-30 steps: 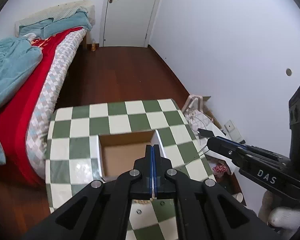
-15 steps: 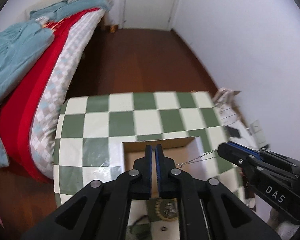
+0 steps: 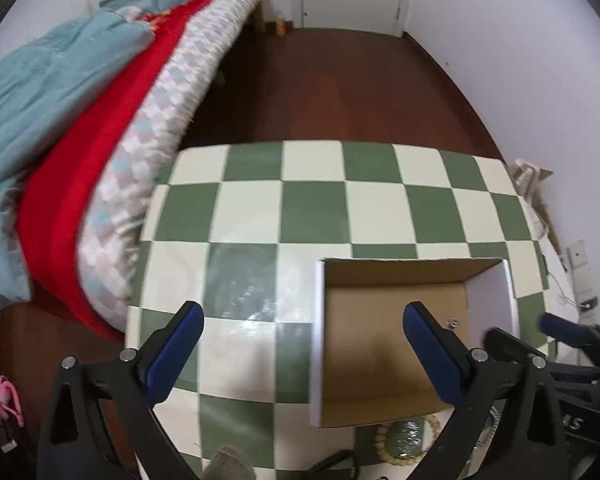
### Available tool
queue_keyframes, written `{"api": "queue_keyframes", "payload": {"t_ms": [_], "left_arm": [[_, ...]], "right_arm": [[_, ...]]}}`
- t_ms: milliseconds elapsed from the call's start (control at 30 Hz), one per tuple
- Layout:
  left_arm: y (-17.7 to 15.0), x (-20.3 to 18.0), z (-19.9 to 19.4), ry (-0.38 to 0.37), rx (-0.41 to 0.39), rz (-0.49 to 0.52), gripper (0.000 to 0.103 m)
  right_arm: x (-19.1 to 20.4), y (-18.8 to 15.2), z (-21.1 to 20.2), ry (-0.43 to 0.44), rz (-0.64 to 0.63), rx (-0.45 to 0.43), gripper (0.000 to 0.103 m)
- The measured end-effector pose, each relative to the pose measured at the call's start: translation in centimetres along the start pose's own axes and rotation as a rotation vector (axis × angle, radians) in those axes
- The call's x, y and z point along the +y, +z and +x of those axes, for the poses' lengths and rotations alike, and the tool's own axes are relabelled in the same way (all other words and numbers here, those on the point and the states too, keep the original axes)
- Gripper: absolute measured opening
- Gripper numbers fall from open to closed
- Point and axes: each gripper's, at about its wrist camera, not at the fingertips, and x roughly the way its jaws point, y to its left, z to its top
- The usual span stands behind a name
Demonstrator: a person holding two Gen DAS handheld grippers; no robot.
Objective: Organize jewelry
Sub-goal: 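Lower the right gripper onto the thick silver chain and close it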
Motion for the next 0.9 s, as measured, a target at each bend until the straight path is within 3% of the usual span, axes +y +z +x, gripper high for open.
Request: {"api": "queue_keyframes", "payload": {"t_ms": [133, 300, 467, 533, 667, 767, 833, 867, 900], "left_arm": [[-0.8, 0.4, -2.1, 0.052, -0.066, 0.016, 0.102], [-4.3, 0.6, -5.5, 0.147, -0.163, 0.042, 0.102], [-9.7, 0.6, -6.5, 0.227, -0.183, 0.047, 0.102], [-11.4, 0.7, -6.0, 0.248, -0.165, 0.041, 0.102], [-14.3, 0.6, -4.3, 0.268, -0.092, 0.029, 0.102], [-15.8, 0.0, -3.9, 0.262, -0.066, 0.031, 0.102], [-16.6, -0.8, -4.1, 0.254, -0.060, 0.045, 0.102], [-17.0, -1.4, -4.2, 0.241, -0.060, 0.057, 0.102], [-17.2, -2.0, -4.1, 0.230, -0.058, 0.071, 0.102]], "right_arm": [[-0.4, -0.7, -1.1, -0.044, -0.009, -0.031, 0.099], [-0.9, -3.5, -4.0, -0.067, -0.038, -0.107, 0.099], [-3.0, -8.9, -5.1, -0.091, 0.001, -0.136, 0.098], [-4.1, -11.3, -4.4, -0.094, 0.021, -0.124, 0.080], [-6.4, -14.2, -0.8, -0.108, 0.078, -0.059, 0.076], [-7.0, -15.0, 1.7, -0.142, 0.088, -0.050, 0.066], [-6.7, -15.4, 2.9, -0.157, 0.070, -0.051, 0.047], [-6.0, -15.7, 3.1, -0.178, 0.025, -0.078, 0.045], [-5.6, -16.0, 3.3, -0.192, 0.000, -0.092, 0.028]]}}
